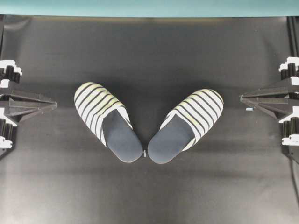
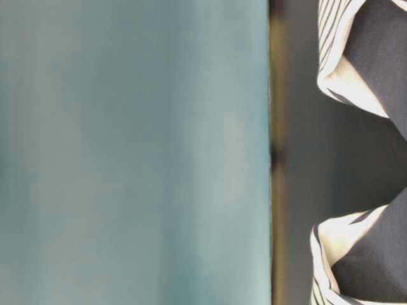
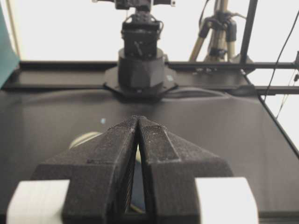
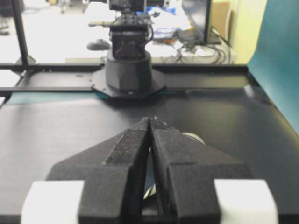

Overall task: Arrange the slippers with the left arm.
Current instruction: 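Move the left gripper toward the left striped slipper's upper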

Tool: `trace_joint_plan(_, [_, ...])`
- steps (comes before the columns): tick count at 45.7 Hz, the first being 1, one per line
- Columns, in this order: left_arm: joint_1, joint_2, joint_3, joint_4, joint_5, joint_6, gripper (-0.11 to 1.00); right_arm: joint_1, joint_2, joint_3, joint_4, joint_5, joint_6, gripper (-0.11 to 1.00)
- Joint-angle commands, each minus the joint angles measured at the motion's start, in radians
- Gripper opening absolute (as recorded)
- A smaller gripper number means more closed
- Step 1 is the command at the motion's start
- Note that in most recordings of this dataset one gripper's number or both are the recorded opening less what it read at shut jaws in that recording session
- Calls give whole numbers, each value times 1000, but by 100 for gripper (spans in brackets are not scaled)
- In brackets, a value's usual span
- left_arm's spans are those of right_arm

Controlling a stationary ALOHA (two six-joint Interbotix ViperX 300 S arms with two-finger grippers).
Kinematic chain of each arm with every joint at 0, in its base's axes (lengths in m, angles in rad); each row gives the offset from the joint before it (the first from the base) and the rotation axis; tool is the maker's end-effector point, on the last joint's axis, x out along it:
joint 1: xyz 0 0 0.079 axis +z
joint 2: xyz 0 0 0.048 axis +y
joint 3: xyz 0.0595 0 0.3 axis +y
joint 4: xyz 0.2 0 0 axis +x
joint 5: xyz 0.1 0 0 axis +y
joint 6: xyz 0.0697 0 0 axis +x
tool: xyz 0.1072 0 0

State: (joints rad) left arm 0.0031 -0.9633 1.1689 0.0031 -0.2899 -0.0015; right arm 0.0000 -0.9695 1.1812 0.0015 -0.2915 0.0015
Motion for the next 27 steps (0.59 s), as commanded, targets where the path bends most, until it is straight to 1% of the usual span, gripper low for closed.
trace_joint_plan(1, [2, 44, -34, 43, 3, -12, 5, -11, 3, -23, 2, -12, -11, 4])
trace_joint_plan(4, [3, 77, -55, 43, 31, -20, 7, -25, -3, -23, 2, -8, -12, 5])
trace_joint_plan(7, [11, 117, -81, 43, 78, -31, 1, -34, -8, -23, 2, 2, -12, 1])
trace_joint_plan(9, [18, 150, -101, 43, 120, -40, 1, -38, -8, -23, 2, 9, -14, 1])
trace_joint_plan(13, [29, 209, -130, 41, 161, -55, 1, -44, -8, -23, 2, 37, -14, 1])
trace_joint_plan(17, [34, 279, -164, 43, 204, -84, 1, -48, -8, -25, 2, 83, -12, 1])
trace_joint_plan(22, [44, 359, -215, 41, 305, -149, 1, -54, -14, -25, 2, 138, -12, 1])
trace_joint_plan(27, [66, 445, -288, 43, 476, -235, 1, -63, -29, -26, 2, 181, -12, 1])
